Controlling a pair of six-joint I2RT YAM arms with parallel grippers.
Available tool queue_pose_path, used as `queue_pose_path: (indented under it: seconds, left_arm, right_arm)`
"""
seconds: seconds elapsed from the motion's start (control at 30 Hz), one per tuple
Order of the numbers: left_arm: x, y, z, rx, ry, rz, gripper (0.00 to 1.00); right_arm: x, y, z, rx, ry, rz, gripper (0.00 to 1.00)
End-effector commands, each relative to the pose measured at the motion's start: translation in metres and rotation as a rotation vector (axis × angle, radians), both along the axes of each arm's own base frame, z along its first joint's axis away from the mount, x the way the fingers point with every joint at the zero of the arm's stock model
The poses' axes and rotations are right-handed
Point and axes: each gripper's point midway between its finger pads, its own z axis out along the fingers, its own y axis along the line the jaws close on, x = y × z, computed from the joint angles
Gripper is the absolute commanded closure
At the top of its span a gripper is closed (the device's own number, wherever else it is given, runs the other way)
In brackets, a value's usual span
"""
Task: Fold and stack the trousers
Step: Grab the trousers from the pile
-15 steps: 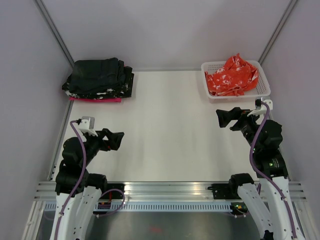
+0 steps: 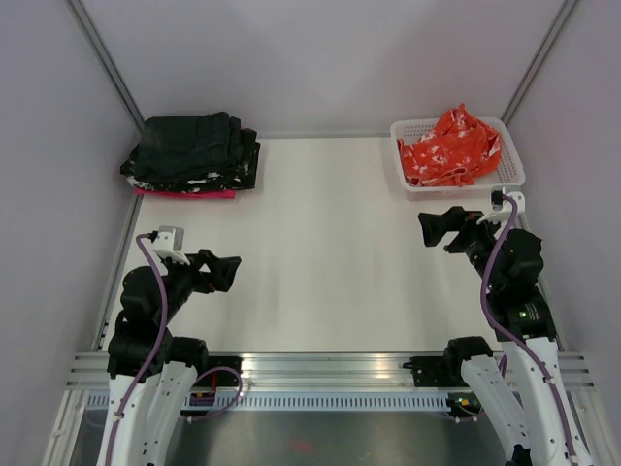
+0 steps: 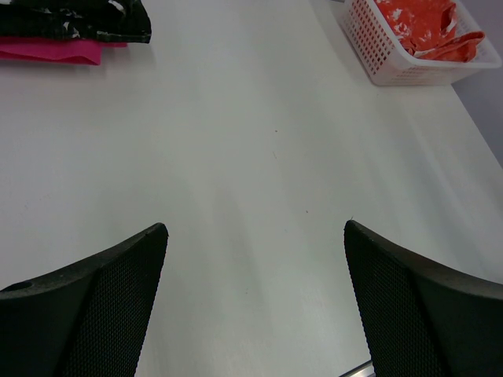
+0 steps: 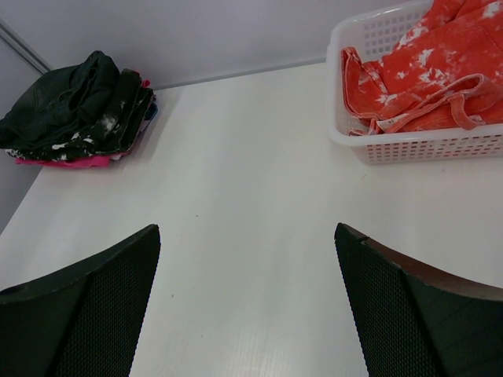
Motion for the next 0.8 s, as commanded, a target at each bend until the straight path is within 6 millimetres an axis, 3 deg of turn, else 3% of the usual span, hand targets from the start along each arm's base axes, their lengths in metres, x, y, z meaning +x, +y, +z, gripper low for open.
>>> queue_pose_path:
  seconds: [0.0, 0.07, 0.1, 0.13, 0.17, 0.2, 0.23, 0.27, 0.3, 0.4, 0.43, 0.47, 0.5, 0.57, 0.6, 0.77]
  left_arm:
    - [0.004, 0.000, 0.006, -0.005, -0.028, 0.008, 0.02]
    - [0.005, 0.000, 0.006, -0.004, -0.029, 0.008, 0.02]
    - [0.005, 0.000, 0.005, -0.004, -0.027, 0.007, 0.02]
    - [0.005, 0.000, 0.006, -0.006, -0.028, 0.006, 0.02]
    - [0.005, 0.000, 0.006, -0.005, -0.029, 0.005, 0.02]
    - [0.005, -0.001, 0.005, -0.003, -0.028, 0.001, 0.02]
    - [0.005, -0.002, 0.005, -0.005, -0.027, -0.002, 0.02]
    - [0.005, -0.001, 0.004, -0.004, -0.024, 0.000, 0.02]
    - [0.005, -0.001, 0.004, -0.003, -0.021, 0.003, 0.02]
    - [0.005, 0.000, 0.004, -0.002, -0.024, 0.007, 0.02]
    - [0.005, 0.000, 0.003, -0.002, -0.022, 0.009, 0.02]
    - [0.005, 0.001, 0.003, -0.001, -0.020, 0.012, 0.02]
    - [0.006, 0.002, 0.003, 0.000, -0.017, 0.020, 0.02]
    - [0.007, 0.003, 0.001, 0.002, -0.008, 0.024, 0.02]
    - [0.008, 0.002, 0.000, 0.005, -0.001, 0.024, 0.02]
    - [0.010, 0.002, -0.003, 0.004, 0.019, 0.028, 0.02]
  right_arm:
    - [0.005, -0.007, -0.001, -0.008, -0.008, -0.046, 0.02]
    - [0.017, -0.022, -0.001, 0.018, 0.011, -0.149, 0.02]
    - [0.035, -0.048, -0.014, -0.004, 0.074, -0.310, 0.02]
    - [0.043, -0.060, -0.023, -0.022, 0.130, -0.390, 0.02]
    - [0.055, -0.069, -0.004, -0.039, 0.128, -0.447, 0.02]
    - [0.081, -0.078, -0.027, -0.100, 0.239, -0.508, 0.02]
    - [0.092, -0.078, -0.032, -0.141, 0.288, -0.496, 0.02]
    - [0.112, -0.075, -0.006, -0.135, 0.258, -0.487, 0.02]
    - [0.136, -0.072, -0.026, -0.160, 0.324, -0.477, 0.02]
    - [0.181, -0.080, -0.020, -0.155, 0.303, -0.530, 0.02]
    - [0.194, -0.088, -0.009, -0.129, 0.270, -0.560, 0.02]
    - [0.203, -0.093, -0.013, -0.120, 0.278, -0.573, 0.02]
    - [0.217, -0.096, -0.032, -0.122, 0.321, -0.582, 0.02]
    - [0.240, -0.110, -0.050, -0.114, 0.363, -0.605, 0.02]
    - [0.245, -0.133, -0.054, -0.109, 0.378, -0.652, 0.02]
    - [0.284, -0.163, -0.083, -0.194, 0.445, -0.662, 0.02]
